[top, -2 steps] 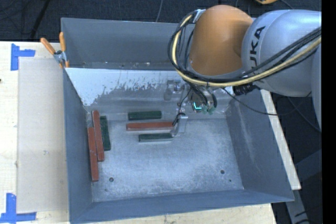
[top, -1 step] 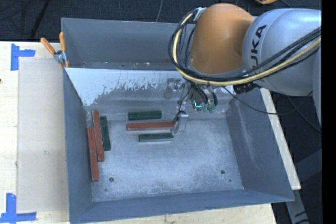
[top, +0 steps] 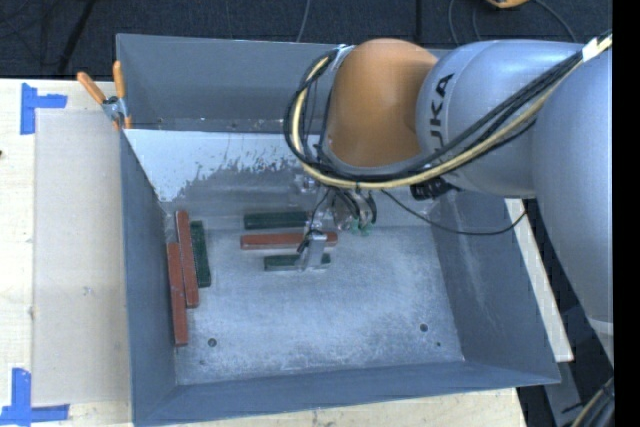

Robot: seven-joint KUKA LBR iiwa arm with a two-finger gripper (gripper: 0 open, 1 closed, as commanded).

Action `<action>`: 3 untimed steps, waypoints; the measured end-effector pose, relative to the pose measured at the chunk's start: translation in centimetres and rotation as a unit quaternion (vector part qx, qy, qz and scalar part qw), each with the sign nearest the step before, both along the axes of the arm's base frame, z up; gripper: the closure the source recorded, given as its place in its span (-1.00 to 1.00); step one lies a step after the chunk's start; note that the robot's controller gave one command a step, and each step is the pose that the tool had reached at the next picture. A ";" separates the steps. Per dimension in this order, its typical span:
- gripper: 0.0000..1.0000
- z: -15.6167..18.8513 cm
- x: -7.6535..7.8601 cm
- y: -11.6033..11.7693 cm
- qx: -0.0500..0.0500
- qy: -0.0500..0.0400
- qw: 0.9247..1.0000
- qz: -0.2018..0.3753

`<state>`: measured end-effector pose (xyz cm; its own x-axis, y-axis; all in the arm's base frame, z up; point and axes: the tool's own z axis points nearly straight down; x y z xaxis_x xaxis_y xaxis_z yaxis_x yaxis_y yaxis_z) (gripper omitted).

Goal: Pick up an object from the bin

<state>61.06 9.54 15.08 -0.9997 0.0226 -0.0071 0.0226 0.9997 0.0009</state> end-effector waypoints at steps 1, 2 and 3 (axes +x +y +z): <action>-1.00 -6.5 -0.7 0.5 0.000 0.003 1.000 -0.026; 1.00 -6.8 0.7 -1.7 0.000 0.002 1.000 -0.023; 1.00 -6.8 0.7 -1.7 0.000 0.002 1.000 -0.023</action>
Offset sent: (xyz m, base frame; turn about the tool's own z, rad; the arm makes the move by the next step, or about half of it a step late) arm 0.0061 -0.0162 -0.0686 0.0445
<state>61.76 7.88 8.31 -0.9976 0.0692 -0.0024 0.0692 0.9976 0.0000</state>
